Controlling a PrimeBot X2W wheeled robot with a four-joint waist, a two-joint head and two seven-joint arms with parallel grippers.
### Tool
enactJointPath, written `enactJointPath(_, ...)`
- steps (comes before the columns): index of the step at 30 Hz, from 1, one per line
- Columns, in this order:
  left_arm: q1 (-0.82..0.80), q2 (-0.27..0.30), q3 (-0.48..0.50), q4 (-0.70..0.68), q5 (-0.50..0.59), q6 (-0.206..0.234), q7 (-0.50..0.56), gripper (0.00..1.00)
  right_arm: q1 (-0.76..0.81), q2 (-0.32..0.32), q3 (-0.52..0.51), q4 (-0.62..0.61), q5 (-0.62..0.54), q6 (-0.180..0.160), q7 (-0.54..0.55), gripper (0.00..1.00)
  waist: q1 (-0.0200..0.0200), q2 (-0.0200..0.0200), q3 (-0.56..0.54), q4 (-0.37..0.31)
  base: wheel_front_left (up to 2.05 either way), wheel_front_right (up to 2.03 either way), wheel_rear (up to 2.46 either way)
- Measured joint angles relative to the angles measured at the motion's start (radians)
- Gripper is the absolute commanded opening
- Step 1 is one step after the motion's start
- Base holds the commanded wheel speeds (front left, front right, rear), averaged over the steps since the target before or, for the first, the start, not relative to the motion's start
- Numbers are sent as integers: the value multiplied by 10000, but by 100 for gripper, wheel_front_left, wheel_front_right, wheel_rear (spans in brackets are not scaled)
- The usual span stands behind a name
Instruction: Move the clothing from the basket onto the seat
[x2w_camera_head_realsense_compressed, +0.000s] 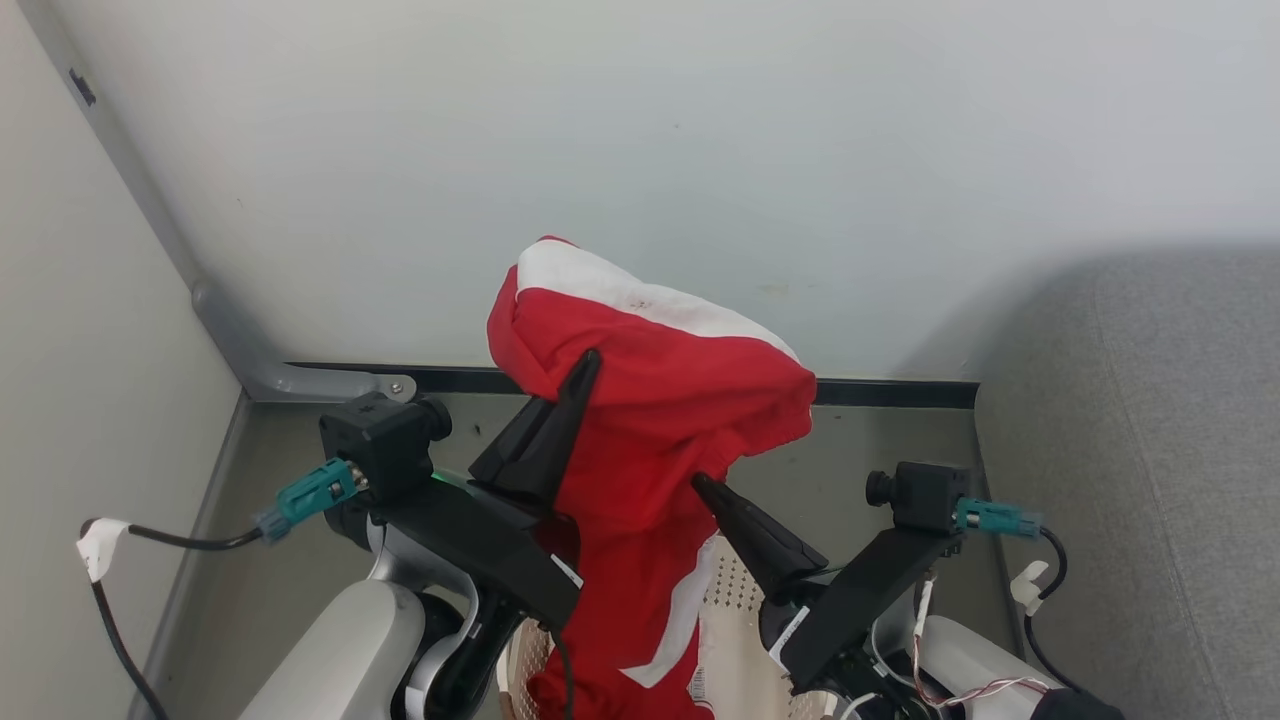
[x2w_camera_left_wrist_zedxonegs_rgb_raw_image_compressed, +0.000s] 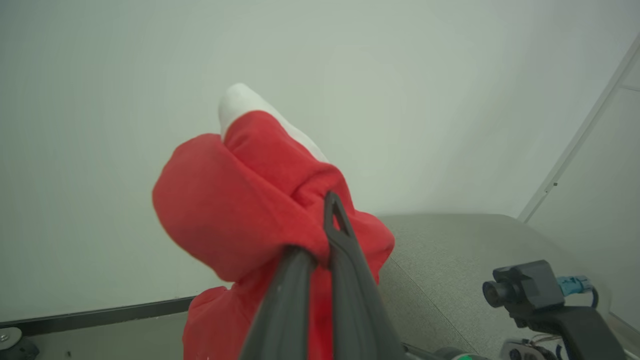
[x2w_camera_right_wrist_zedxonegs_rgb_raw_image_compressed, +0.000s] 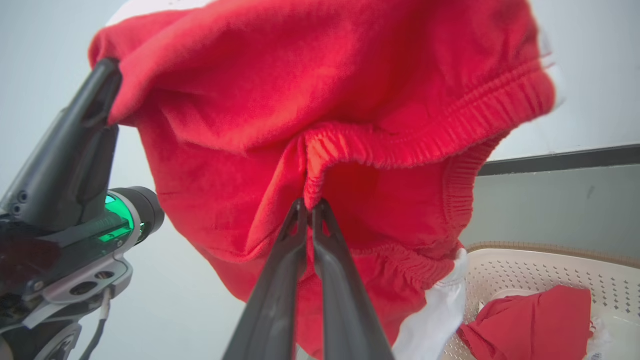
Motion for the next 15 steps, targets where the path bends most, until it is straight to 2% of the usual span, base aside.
enactJointPath(7, 511, 199, 94, 198, -84, 98, 12, 0, 14, -692, 293, -779, -378, 0, -874, 0, 0, 0, -68, -327, 0, 0, 0)
enactJointPath(14, 1074, 374, -113, 199, -81, 96, 56, 0, 49, -1465, -12, -1101, -846, 0, -1308, 0, 0, 0, -113, -748, 0, 0, 0)
enactJointPath(15, 1144, 374, -182, 196, -81, 88, 67, 12, 64, -1574, -79, -1133, -897, 0, -1315, 0, 0, 0, -119, -813, 0, 0, 0)
